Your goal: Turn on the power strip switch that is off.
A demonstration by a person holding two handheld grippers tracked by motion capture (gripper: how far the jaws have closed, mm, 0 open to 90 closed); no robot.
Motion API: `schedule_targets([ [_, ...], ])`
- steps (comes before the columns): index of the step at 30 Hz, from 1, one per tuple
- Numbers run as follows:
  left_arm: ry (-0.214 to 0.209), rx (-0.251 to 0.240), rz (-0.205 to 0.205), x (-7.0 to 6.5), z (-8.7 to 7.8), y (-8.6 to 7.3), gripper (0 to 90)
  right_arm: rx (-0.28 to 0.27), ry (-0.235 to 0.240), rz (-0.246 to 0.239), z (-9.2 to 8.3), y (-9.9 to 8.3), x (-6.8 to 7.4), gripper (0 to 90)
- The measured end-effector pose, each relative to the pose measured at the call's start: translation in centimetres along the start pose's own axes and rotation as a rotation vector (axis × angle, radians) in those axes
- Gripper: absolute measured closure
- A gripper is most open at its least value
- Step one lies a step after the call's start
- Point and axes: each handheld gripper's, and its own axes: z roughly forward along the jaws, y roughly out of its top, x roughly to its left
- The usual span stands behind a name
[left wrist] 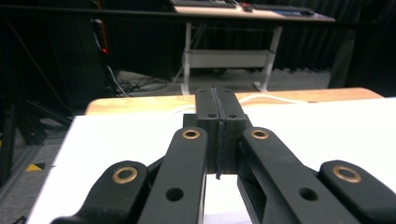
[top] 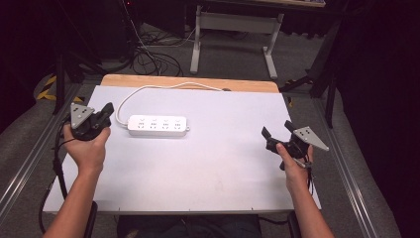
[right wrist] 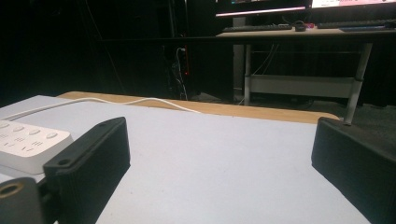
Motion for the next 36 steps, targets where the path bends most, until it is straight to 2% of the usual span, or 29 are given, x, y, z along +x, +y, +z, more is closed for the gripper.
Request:
schedule_targets([
  [1,-0.013,0.021,0.009,-0.5,0.8,0.3,90.0,-0.001,0.002,0.001,0.0,0.0,0.0,5.0],
  [6,-0.019,0.064,0.02,-0.9,2.2,0.9,90.0,0.002,0.005,0.0,0.2,0.0,-0.1,5.1],
  [12,-0.02,0.116,0.06,-1.3,3.8,1.8,90.0,-0.003,0.002,0.005,0.1,0.0,-0.2,5.3],
  [16,-0.041,0.148,0.075,-2.0,4.9,2.3,90.0,-0.003,0.002,0.004,0.1,0.0,-0.2,5.4],
  [21,-0.078,0.19,0.113,-3.1,6.4,2.6,90.0,-0.001,0.006,0.002,0.1,0.1,-0.2,5.4],
  [30,-0.129,0.313,0.161,-5.2,9.6,2.2,90.0,-0.006,0.0,-0.001,0.1,0.1,-0.4,5.5],
  [36,-0.186,0.419,0.165,-6.1,12.5,0.7,90.0,0.001,0.003,-0.013,0.2,0.1,-0.3,5.5],
])
